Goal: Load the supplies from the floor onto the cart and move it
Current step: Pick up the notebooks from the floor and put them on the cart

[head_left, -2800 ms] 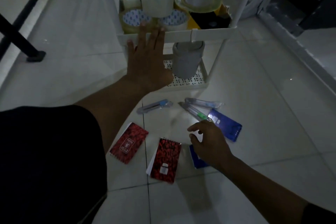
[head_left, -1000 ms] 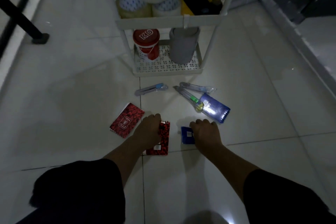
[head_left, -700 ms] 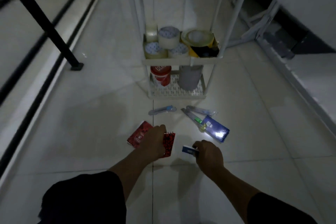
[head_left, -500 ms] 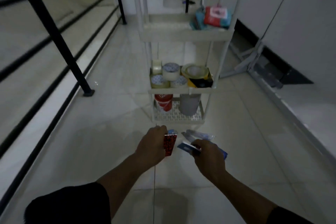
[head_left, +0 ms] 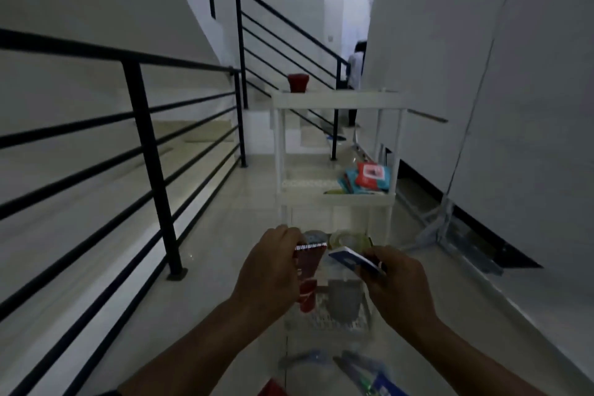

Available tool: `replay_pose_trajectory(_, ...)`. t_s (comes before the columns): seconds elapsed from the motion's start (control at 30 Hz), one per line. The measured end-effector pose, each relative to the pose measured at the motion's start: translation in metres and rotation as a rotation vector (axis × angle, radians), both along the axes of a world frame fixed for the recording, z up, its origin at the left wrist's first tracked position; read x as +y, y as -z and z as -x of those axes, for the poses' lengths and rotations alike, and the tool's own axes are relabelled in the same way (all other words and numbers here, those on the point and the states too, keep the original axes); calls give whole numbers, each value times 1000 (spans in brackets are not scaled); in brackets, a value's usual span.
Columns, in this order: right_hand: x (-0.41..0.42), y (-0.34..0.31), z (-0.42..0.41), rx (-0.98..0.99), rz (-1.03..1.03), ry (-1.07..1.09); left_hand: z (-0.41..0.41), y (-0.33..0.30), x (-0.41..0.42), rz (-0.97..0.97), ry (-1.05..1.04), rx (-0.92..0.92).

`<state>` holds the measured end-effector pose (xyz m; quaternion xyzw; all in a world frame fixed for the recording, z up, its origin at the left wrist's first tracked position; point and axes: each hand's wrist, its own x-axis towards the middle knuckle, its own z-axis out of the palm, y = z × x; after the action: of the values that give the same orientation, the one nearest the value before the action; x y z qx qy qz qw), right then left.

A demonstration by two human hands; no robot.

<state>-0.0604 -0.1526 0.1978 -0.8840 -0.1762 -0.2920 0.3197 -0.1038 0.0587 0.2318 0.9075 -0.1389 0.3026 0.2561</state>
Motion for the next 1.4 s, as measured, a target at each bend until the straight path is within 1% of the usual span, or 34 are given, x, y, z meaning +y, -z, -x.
replay_pose_trajectory(0.1, 6, -20, -3, -27, -45, -54, -3, -13, 2, 2, 2, 15)
replay_pose_trajectory(0.23, 12, -28, -18, -27, -22, -57, -17, -21, 5, 1, 23, 14)
replay_pose_trajectory(0.33, 17, -38, -41, -36, -50, -55, -35, -28, 10, -15, 38, 1)
replay_pose_trajectory(0.57, 40, -81, -121, -130, 9, 1, -102, -61, 27, 9, 10, -81)
replay_pose_trajectory(0.73, 66, -99, -197, -111, 100, -27, -144, -71, 41, 29, -3, -149)
replay_pose_trajectory(0.83, 90, -95, -240, -113, 202, -61, -163, -71, 50, 23, -18, -174)
replay_pose_trajectory(0.93, 115, -82, -278, -138, 377, -78, -176, -70, 60, -1, -17, -186)
replay_pose_trajectory(1.07, 138, -69, -311, -111, 536, -45, -182, -73, 71, -23, 25, -213)
replay_pose_trajectory(1.2, 146, -60, -336, -93, 543, 25, -185, -74, 76, -37, 12, -239)
replay_pose_trajectory(1.27, 148, -55, -345, -47, 535, 22, -188, -75, 76, -52, 1, -255)
replay_pose_trajectory(1.4, 148, -44, -358, -38, 495, -10, -195, -73, 78, -63, 15, -301)
